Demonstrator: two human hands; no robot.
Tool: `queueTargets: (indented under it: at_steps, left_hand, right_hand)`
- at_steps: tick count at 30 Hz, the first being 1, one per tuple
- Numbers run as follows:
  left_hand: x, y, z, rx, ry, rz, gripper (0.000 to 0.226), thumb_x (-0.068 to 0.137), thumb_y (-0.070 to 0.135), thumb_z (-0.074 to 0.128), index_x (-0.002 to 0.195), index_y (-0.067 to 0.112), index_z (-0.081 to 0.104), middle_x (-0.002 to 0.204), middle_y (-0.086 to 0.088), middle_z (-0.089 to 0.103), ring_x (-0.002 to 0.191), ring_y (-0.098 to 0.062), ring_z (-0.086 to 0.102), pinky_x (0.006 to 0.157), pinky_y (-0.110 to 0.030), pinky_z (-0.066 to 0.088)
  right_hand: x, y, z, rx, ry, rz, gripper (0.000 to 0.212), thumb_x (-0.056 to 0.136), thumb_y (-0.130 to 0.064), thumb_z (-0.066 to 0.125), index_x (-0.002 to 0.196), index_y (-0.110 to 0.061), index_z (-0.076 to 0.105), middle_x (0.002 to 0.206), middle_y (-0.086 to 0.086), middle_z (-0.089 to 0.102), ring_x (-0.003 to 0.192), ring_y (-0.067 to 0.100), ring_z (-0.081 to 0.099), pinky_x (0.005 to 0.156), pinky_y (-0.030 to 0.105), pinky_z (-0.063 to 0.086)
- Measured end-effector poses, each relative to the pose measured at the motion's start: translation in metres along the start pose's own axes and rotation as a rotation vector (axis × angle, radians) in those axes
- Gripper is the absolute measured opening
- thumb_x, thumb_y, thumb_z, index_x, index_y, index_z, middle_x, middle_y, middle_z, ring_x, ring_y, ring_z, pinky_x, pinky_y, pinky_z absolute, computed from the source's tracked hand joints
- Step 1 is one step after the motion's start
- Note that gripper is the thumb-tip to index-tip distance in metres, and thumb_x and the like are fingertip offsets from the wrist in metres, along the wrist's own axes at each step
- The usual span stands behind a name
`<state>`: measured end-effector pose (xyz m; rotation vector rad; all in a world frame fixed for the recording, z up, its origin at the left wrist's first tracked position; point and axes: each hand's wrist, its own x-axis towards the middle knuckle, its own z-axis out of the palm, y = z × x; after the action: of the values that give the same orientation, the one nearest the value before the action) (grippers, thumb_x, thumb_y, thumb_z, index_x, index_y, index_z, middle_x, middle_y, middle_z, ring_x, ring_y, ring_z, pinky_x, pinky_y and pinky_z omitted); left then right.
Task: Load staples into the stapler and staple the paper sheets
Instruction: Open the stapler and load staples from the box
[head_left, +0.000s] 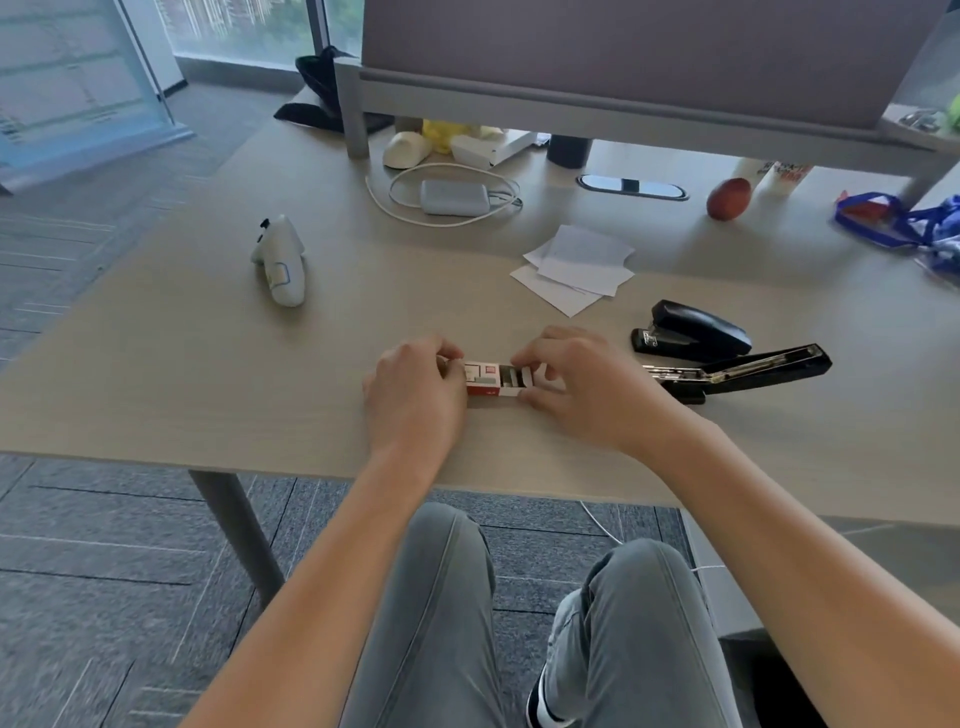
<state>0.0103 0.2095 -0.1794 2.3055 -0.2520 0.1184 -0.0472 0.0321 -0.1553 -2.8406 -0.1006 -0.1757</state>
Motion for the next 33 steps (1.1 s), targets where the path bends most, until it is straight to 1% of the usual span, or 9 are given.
queueTargets:
  at_steps: [3, 5, 9, 14, 17, 21, 27, 30, 33]
  left_hand:
    - [-0.003, 0.001, 0.002, -0.002, 0.034, 0.090, 0.028, 0.089, 0.022, 0.060, 0.114, 0.022, 0.071, 0.112, -0.003, 0.066, 0.110, -0.027, 0.055, 0.094, -0.043, 0.047]
    - [-0.007, 0.002, 0.008, -0.003, -0.016, 0.212, 0.039, 0.085, 0.021, 0.063, 0.123, 0.019, 0.067, 0.120, -0.002, 0.063, 0.116, -0.026, 0.050, 0.098, -0.042, 0.045]
    - [-0.010, -0.003, 0.016, 0.104, -0.112, 0.308, 0.041, 0.084, 0.026, 0.065, 0.125, 0.025, 0.066, 0.122, 0.003, 0.062, 0.118, -0.024, 0.050, 0.098, -0.042, 0.040]
    - [-0.010, -0.004, 0.018, 0.127, -0.090, 0.312, 0.032, 0.085, 0.031, 0.068, 0.118, 0.030, 0.069, 0.120, 0.008, 0.062, 0.118, -0.020, 0.049, 0.097, -0.037, 0.034]
    - [-0.009, -0.005, 0.018, 0.124, -0.090, 0.316, 0.033, 0.085, 0.031, 0.069, 0.118, 0.031, 0.068, 0.120, 0.008, 0.062, 0.119, -0.020, 0.049, 0.097, -0.037, 0.033]
    - [-0.010, -0.006, 0.018, 0.114, -0.099, 0.328, 0.032, 0.087, 0.031, 0.066, 0.119, 0.031, 0.068, 0.120, 0.008, 0.061, 0.120, -0.020, 0.048, 0.099, -0.037, 0.033]
    - [-0.011, -0.007, 0.018, 0.096, -0.107, 0.321, 0.031, 0.089, 0.030, 0.063, 0.119, 0.031, 0.068, 0.120, 0.009, 0.060, 0.120, -0.018, 0.047, 0.099, -0.035, 0.031]
    - [-0.010, -0.007, 0.018, 0.087, -0.119, 0.317, 0.032, 0.089, 0.030, 0.062, 0.120, 0.032, 0.068, 0.121, 0.009, 0.060, 0.119, -0.018, 0.047, 0.100, -0.036, 0.032]
    - [-0.010, -0.009, 0.019, 0.072, -0.112, 0.318, 0.032, 0.088, 0.030, 0.063, 0.120, 0.031, 0.068, 0.120, 0.009, 0.061, 0.119, -0.018, 0.048, 0.100, -0.036, 0.032]
  right_hand:
    - [-0.003, 0.003, 0.001, 0.011, 0.019, -0.013, 0.028, 0.089, -0.027, 0.074, 0.116, -0.022, 0.072, 0.104, -0.004, 0.066, 0.098, 0.021, 0.061, 0.092, 0.041, 0.049]
    - [-0.003, 0.003, 0.002, 0.036, 0.029, -0.003, 0.032, 0.087, -0.026, 0.075, 0.118, -0.020, 0.071, 0.105, -0.003, 0.067, 0.098, 0.020, 0.062, 0.092, 0.042, 0.050]
    - [-0.005, 0.003, 0.001, 0.093, 0.063, 0.006, 0.035, 0.085, -0.022, 0.078, 0.119, -0.019, 0.067, 0.104, -0.006, 0.069, 0.096, 0.017, 0.062, 0.091, 0.038, 0.050]
    - [-0.010, 0.008, 0.001, 0.109, 0.041, 0.020, 0.025, 0.084, -0.019, 0.077, 0.107, -0.024, 0.067, 0.099, -0.006, 0.067, 0.089, 0.018, 0.066, 0.085, 0.041, 0.054]
    - [-0.012, 0.008, 0.001, 0.136, 0.053, 0.034, 0.025, 0.085, -0.022, 0.076, 0.108, -0.024, 0.068, 0.102, -0.006, 0.065, 0.091, 0.016, 0.065, 0.084, 0.040, 0.055]
    - [-0.008, 0.000, 0.003, 0.183, 0.117, 0.087, 0.006, 0.095, -0.022, 0.066, 0.097, -0.020, 0.071, 0.102, -0.002, 0.063, 0.096, 0.019, 0.064, 0.083, 0.036, 0.050]
    - [0.008, -0.011, 0.000, 0.092, 0.078, 0.215, 0.028, 0.090, -0.043, 0.072, 0.087, -0.016, 0.078, 0.098, 0.001, 0.065, 0.090, 0.019, 0.059, 0.078, 0.034, 0.044]
    - [0.015, -0.015, -0.003, 0.075, 0.019, 0.287, 0.027, 0.087, -0.040, 0.074, 0.082, -0.015, 0.079, 0.083, -0.001, 0.066, 0.083, 0.019, 0.060, 0.070, 0.033, 0.047]
    - [0.017, -0.018, -0.003, 0.076, 0.016, 0.352, 0.021, 0.084, -0.035, 0.075, 0.079, -0.016, 0.081, 0.074, 0.000, 0.070, 0.079, 0.022, 0.065, 0.069, 0.035, 0.054]
